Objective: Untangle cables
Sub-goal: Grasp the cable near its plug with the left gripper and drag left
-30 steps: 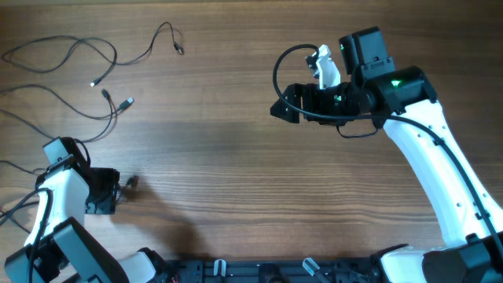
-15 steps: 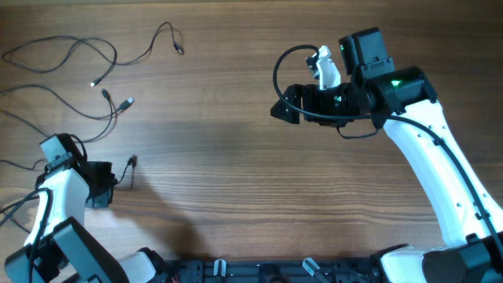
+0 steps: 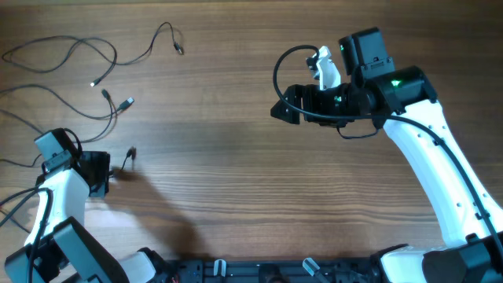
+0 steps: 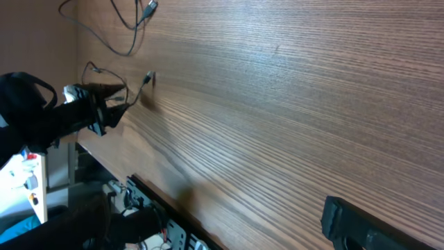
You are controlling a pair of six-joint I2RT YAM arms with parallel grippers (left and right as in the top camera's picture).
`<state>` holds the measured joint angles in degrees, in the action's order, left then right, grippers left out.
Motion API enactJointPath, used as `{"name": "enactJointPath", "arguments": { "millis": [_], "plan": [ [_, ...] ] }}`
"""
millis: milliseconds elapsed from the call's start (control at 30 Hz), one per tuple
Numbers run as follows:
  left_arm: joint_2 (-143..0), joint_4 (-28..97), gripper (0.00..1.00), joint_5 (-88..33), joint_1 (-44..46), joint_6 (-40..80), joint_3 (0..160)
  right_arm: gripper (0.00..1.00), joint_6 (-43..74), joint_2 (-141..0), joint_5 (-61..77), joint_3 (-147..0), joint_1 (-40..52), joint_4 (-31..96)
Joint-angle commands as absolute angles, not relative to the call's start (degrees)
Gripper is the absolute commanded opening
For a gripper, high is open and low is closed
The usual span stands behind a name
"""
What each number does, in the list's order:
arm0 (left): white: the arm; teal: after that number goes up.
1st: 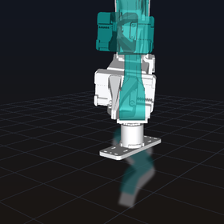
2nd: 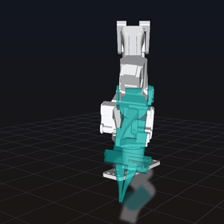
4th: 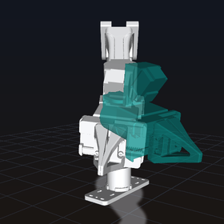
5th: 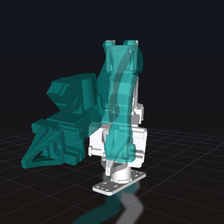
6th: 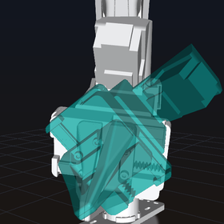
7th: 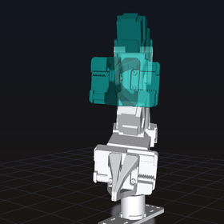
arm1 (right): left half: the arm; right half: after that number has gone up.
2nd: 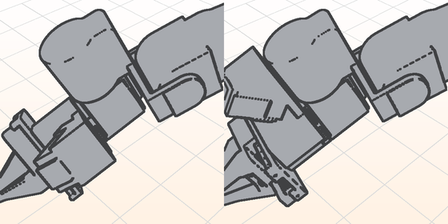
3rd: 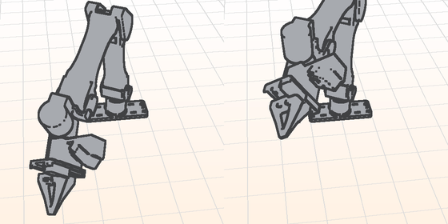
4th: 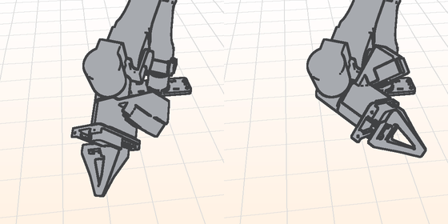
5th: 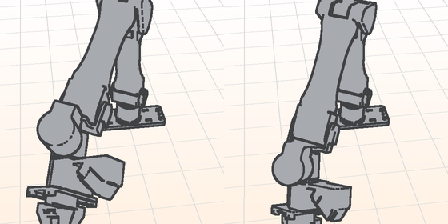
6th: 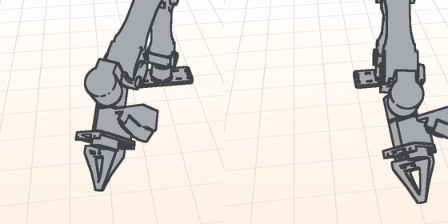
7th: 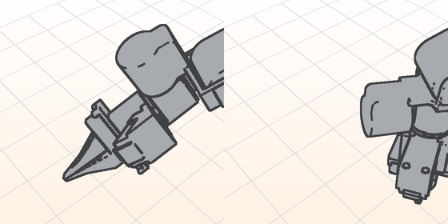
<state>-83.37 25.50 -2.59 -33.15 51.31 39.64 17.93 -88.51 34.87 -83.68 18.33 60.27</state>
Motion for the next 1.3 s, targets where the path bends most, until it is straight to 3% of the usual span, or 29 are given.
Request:
{"name": "enactJointPath", "arguments": {
  "millis": [0, 33, 67, 333, 500, 633, 967, 1267],
  "plan": [
    [-82.4, 25.3, 0.84, -6.9, -32.9, 48.8, 40.8, 1.00, 18.2, -89.1, 36.0, -83.6, 18.6, 60.6],
    [-81.7, 25.8, 0.96, -6.9, -32.9, 46.9, 41.7, 1.00, 18.1, -89.1, 36.0, -83.6, 18.6, 60.6],
    [-80.9, 26.6, 1.00, -7.0, -32.9, 45.7, 42.6, 1.00, 18.1, -89.1, 36.0, -83.6, 18.6, 60.6],
    [-71.7, 33.7, 1.00, -4.7, -33.0, 45.4, 45.0, 1.00, 18.0, -89.1, 35.9, -83.6, 18.6, 59.6],
    [-70.1, 35.9, 1.00, 9.3, -33.0, 45.9, 45.0, 1.00, 18.0, -89.1, 35.9, -83.6, 18.6, 59.9],
    [-72.5, 38.9, 1.00, 19.4, -33.1, 54.8, 45.0, 1.00, 18.0, -89.1, 35.9, -83.6, 18.6, 59.5],
    [-84.0, 38.0, 0.99, 21.0, -38.3, 68.3, 45.0, 1.00, 17.8, -89.1, 35.9, -83.6, 18.6, 60.6],
    [-85.3, 32.4, 0.97, 20.5, -43.5, 69.1, 45.0, 1.00, 17.6, -89.1, 35.8, -83.6, 18.6, 60.4]
  ]
}}
